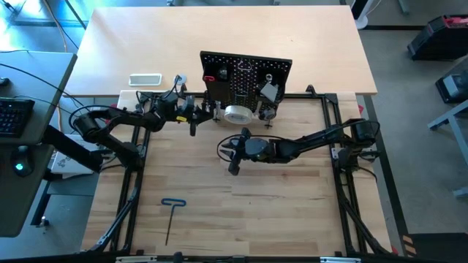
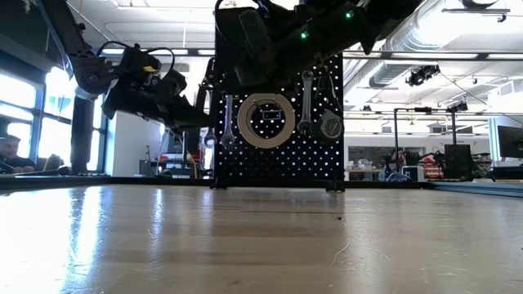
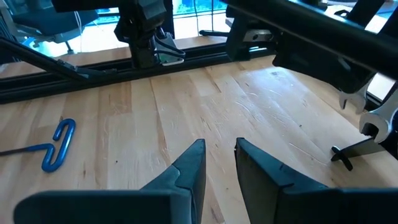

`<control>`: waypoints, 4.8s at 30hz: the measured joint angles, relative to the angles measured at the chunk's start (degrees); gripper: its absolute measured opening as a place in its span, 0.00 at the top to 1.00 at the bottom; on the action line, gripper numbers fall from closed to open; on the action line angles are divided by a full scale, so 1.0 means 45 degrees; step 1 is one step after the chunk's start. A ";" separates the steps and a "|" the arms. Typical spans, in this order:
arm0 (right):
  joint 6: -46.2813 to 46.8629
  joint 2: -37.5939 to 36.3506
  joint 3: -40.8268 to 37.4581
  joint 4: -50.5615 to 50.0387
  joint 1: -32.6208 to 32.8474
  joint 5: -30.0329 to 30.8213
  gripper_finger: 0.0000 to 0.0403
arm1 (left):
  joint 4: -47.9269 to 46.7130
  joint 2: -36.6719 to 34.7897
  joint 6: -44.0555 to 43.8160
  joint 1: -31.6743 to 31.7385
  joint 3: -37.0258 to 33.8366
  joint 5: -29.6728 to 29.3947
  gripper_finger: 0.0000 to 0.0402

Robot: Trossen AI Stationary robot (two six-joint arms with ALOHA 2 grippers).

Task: Hang tools onto peg board
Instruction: Hang the black cable cutter on the pegboard bin, then hang the blue allen wrench on the pegboard

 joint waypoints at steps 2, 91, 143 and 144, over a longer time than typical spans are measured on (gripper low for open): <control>0.0000 0.0000 0.0000 0.0030 0.0000 0.0000 0.80 | 0.0001 0.0000 0.0026 -0.0006 0.0000 -0.0085 0.93; -0.0340 0.0000 0.0000 -0.1126 0.1480 -0.1554 0.80 | -1.5310 -0.8223 -0.4623 -0.9058 -0.0029 -0.5981 0.41; -0.0763 0.1112 0.0000 -0.1383 0.3008 -0.2951 0.80 | -1.4512 -0.1911 -1.3025 -1.9501 -0.0055 -1.4925 0.41; -0.0763 0.1112 0.0000 -0.1377 0.3035 -0.2925 0.80 | -1.4388 -0.1748 -1.2996 -1.9347 -0.0046 -1.5003 0.41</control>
